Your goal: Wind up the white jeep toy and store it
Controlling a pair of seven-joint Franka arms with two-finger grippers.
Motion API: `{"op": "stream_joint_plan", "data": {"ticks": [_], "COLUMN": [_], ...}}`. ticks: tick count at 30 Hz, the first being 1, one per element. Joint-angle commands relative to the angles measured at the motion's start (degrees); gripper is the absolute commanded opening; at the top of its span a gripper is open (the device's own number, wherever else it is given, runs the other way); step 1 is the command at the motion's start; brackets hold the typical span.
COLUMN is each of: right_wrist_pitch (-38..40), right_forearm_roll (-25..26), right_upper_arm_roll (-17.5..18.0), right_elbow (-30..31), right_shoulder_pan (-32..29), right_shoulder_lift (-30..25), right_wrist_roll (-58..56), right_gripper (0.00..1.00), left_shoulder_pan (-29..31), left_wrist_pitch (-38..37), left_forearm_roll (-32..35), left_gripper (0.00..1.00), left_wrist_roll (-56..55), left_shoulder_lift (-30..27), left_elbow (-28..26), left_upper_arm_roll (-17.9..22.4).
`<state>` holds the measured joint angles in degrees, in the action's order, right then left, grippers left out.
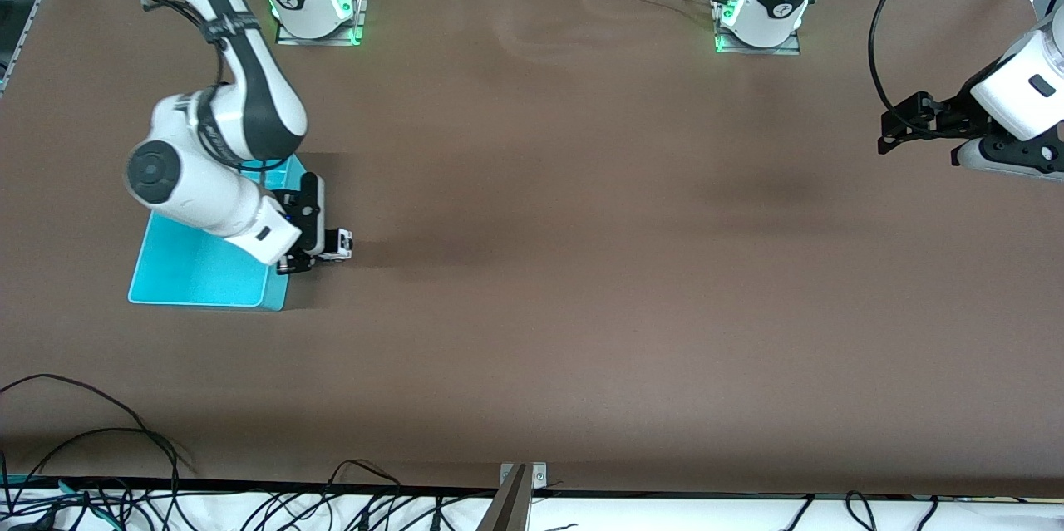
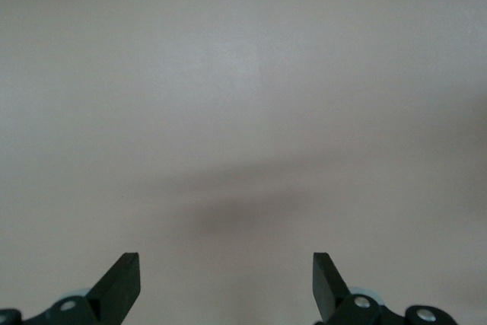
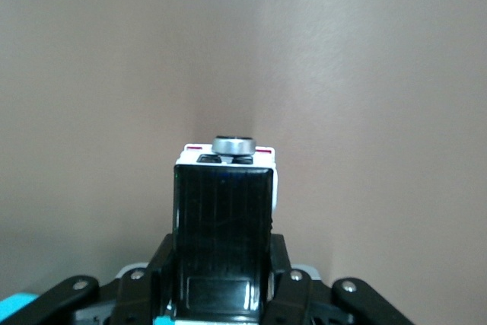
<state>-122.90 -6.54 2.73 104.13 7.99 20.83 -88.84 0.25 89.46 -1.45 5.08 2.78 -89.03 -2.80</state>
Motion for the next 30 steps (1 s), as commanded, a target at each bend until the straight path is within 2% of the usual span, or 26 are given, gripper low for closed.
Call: {"op": "stream_joint_plan", "data": {"ticks": [1, 10, 14, 22, 30], "right_wrist_pitch": [9.77, 16.81, 17.08, 10.24, -0.58], "right_forearm_roll": [-1.19, -1.19, -1.19, -1.37, -1.63], "right_upper_arm_roll": [-3.34, -10.46, -13.89, -18.29, -18.64], "right_elbow": [-4.63, -3.84, -0.95, 8.45, 18.03], "right_shoulder_pan": [-0.70, -0.69, -0.69, -0.78, -0.87], "right_shoulder_lift": [-1.85, -6.42, -6.95, -8.62, -8.79], "right_wrist_roll": [-0.81, -5.29, -8.80, -15.31, -17.07], "right_gripper": [0.25, 0.25, 0.25, 0.25, 0.26], "left_shoulder_pan": [0.45, 0.37, 0.45, 0.45, 0.54], "left_wrist_pitch": [-1.40, -2.45, -2.71, -2.80, -3.15], "left_forearm_roll": [-1.36, -1.63, -1.63, -1.54, -1.80], "left_gripper": [1.00, 1.00, 1.00, 1.00, 1.00], "left_wrist_roll": [-0.24, -0.24, -0.24, -0.33, -0.15], "left_shoulder_lift": [-0.23, -0.40, -0.93, -0.93, -0.75], "left_elbow": [1.22, 1.31, 1.58, 1.75, 1.75], "left_upper_arm_roll": [-0.19, -0.36, -0.28, -0.45, 0.08]}}
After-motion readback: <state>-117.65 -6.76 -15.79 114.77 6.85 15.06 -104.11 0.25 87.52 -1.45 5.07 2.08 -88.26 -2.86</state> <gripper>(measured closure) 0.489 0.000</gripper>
